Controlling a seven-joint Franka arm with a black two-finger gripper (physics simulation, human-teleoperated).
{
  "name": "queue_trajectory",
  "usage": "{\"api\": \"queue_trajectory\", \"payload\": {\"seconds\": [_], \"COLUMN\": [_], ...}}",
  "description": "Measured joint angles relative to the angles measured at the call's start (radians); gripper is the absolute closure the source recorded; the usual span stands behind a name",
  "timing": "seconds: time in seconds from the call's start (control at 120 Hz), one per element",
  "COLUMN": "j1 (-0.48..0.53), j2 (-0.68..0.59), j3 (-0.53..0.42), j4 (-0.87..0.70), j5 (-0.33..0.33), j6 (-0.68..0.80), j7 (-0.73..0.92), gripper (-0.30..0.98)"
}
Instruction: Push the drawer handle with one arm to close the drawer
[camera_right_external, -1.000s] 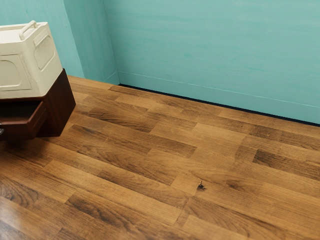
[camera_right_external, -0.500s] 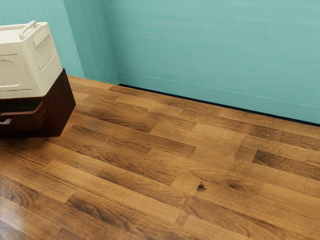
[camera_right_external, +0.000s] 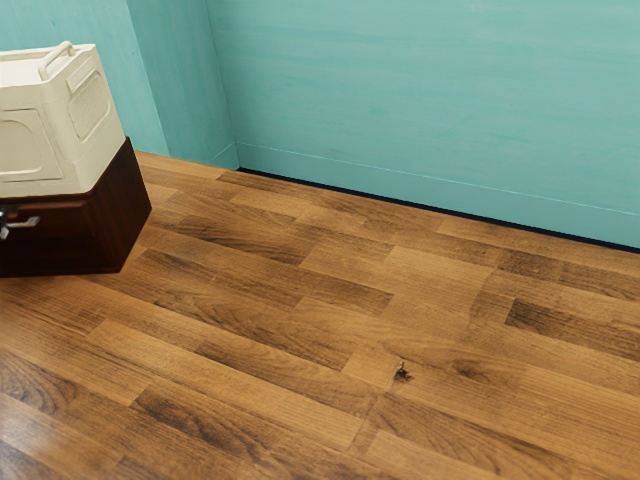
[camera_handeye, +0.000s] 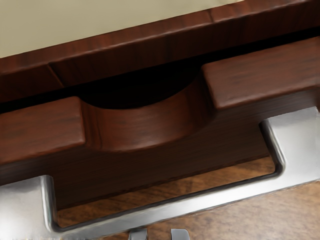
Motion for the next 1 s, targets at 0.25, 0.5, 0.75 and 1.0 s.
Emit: {"api": "queue_trajectory", "payload": {"seconds": [0.25,0.5,0.75,1.0], "j1": [0.000,-0.011,-0.045,-0.556], "j2": [0.022,0.030,-0.545,-0.434], "j3": [-0.003,-0.016,-0.135,-0.140], "j4": [0.031,0.000,-0.617,-0.016], "j5": [-0.006,-0.035,-0.072,0.085], "j6": [0.016,0.033,-0.035,-0.458], "j7": [0.000,-0.002,-0.040,-0.250], "gripper": [0.73,0.77,0.70,0.35]}}
